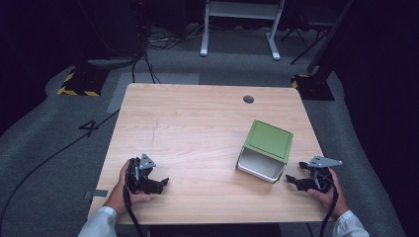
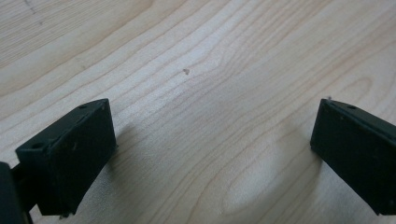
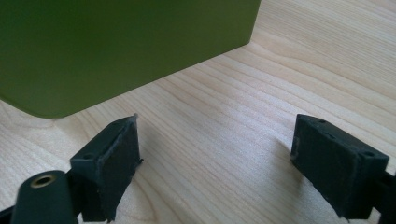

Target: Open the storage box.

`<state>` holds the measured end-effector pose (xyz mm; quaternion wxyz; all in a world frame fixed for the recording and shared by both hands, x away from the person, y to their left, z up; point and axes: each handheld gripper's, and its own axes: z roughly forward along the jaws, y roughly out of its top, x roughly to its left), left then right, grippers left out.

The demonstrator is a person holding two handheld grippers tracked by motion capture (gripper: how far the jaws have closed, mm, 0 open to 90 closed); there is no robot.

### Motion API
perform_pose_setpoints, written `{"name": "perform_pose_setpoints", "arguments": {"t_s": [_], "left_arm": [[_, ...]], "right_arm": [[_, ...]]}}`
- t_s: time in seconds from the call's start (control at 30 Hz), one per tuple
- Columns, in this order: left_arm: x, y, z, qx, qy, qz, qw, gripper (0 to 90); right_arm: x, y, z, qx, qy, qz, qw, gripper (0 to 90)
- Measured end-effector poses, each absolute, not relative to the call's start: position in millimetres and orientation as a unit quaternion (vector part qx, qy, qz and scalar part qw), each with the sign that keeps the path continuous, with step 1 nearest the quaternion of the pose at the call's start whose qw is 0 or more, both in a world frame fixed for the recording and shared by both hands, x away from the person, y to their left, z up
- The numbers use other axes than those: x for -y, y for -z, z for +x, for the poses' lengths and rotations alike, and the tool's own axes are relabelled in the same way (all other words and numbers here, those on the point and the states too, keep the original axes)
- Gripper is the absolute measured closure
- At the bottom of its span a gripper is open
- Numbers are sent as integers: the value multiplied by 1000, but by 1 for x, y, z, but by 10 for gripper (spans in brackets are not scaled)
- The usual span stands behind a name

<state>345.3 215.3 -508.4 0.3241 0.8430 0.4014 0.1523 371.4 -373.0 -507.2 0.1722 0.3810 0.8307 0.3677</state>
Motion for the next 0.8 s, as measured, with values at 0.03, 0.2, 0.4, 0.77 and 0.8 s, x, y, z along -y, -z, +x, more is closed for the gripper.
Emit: {"name": "perform_pose_setpoints", "arguments": {"t_s": [0.03,0.2,0.4,0.77,0.8], "left_arm": [[-219,509,345,-376,-141,854,329,3],[-222,509,343,-369,-137,858,331,3],[-223,509,343,-368,-135,858,332,4],[-223,509,342,-369,-137,857,331,3],[-223,509,342,-370,-137,857,331,3]], "right_arm": [[373,507,372,-832,-367,379,172,155],[374,504,367,-838,-375,360,164,166],[375,487,354,-845,-388,331,161,194],[359,431,323,-837,-449,270,158,260],[356,429,322,-839,-450,265,156,261]]}}
